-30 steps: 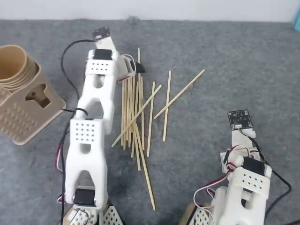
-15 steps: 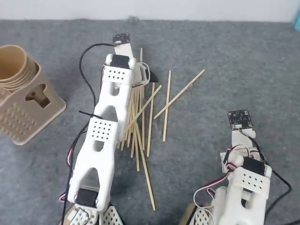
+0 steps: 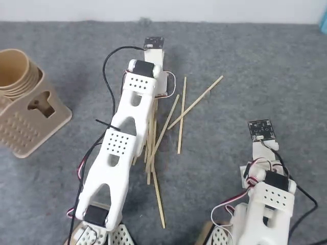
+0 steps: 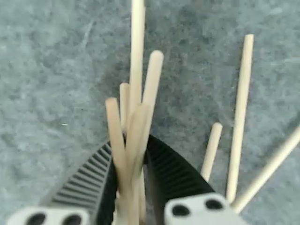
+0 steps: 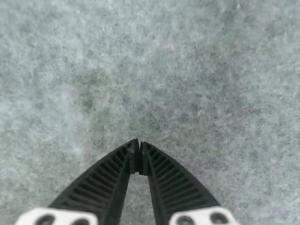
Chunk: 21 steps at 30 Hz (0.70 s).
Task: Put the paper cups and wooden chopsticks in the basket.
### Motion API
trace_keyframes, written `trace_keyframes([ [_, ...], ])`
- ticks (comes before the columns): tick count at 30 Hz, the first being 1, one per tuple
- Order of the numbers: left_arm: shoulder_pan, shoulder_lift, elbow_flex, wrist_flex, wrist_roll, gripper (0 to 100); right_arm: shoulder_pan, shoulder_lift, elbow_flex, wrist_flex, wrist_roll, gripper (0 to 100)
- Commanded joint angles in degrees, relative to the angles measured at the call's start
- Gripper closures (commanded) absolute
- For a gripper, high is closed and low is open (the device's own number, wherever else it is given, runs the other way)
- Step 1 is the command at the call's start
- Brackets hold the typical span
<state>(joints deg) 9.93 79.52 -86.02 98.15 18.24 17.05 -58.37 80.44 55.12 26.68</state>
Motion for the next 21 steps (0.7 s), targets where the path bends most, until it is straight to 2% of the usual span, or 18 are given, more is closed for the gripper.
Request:
trace_keyframes([
  [1, 1.1, -0.1, 0.6, 2.7, -0.8, 99, 1.3, -1.3, -0.2, -0.5, 0.6, 99.1],
  [7, 4.3, -3.3, 7.4, 2.9, -3.3, 99, 1.3, -1.3, -0.2, -0.9, 0.6, 99.1],
  [16, 14.1, -25.3, 47.2, 2.5, -10.8, 99, 1.3, -1.3, -0.3, -1.0, 0.6, 99.1],
  [21, 15.3, -35.7, 61.3, 2.5, -15.0, 99, 1.3, -1.3, -0.3, -1.0, 0.6, 99.1],
])
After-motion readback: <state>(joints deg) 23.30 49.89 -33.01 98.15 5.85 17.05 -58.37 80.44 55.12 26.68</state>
